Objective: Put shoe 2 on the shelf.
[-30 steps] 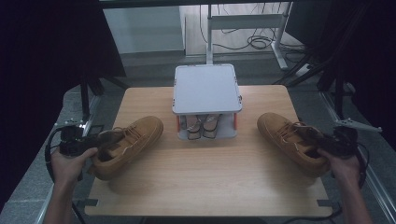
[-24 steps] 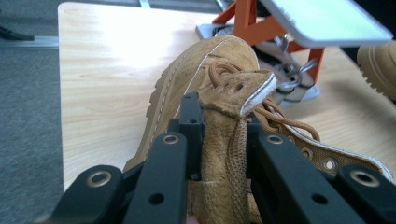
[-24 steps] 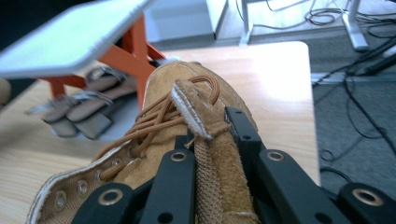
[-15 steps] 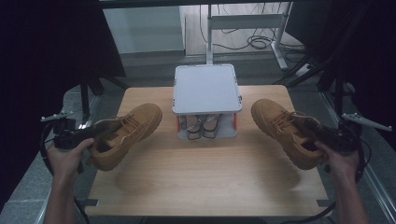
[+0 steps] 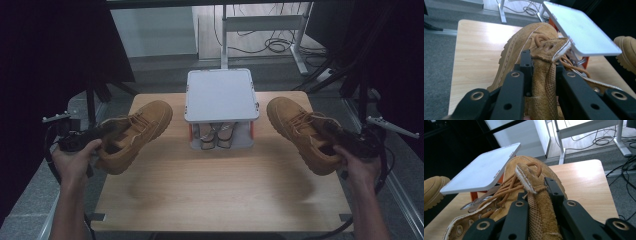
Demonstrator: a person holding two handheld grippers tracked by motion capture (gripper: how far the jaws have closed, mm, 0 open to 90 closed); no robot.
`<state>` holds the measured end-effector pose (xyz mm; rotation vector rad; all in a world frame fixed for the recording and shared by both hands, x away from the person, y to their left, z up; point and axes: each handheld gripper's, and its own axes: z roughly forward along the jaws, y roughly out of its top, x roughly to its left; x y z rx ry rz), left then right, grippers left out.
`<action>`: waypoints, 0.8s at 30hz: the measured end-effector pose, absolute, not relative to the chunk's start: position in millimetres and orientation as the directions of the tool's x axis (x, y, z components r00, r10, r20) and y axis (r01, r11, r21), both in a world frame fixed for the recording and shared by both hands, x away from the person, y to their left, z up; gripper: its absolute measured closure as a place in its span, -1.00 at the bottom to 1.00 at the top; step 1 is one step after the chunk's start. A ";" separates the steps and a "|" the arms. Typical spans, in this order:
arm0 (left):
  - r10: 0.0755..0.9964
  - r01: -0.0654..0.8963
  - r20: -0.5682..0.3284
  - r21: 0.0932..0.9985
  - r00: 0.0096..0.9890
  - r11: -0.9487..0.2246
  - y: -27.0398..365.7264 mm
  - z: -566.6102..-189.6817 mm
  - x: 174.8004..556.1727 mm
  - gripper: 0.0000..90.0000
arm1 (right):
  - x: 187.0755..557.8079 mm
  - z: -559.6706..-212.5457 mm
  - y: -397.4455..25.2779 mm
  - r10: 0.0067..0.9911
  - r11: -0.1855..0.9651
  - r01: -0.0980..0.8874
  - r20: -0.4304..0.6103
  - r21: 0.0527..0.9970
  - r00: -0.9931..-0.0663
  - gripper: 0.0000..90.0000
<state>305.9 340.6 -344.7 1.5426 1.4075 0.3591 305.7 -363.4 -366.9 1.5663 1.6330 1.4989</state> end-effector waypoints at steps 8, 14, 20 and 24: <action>0.864 0.571 -0.403 0.802 0.302 0.175 340.8 -338.7 304.4 0.75 | 305.0 -358.6 -362.8 0.886 -0.247 0.406 0.375 0.880 -0.273 0.80; 0.874 0.562 -0.388 0.809 0.293 0.171 337.9 -330.4 304.4 0.75 | 304.4 -352.5 -360.5 0.885 -0.251 0.390 0.373 0.886 -0.279 0.80; 0.873 0.543 -0.393 0.819 0.290 0.188 337.8 -322.0 305.4 0.75 | 304.8 -345.6 -358.7 0.884 -0.262 0.375 0.377 0.889 -0.277 0.80; 0.868 0.533 -0.397 0.823 0.297 0.194 336.9 -316.2 305.3 0.75 | 305.2 -341.3 -357.4 0.886 -0.271 0.355 0.376 0.895 -0.271 0.80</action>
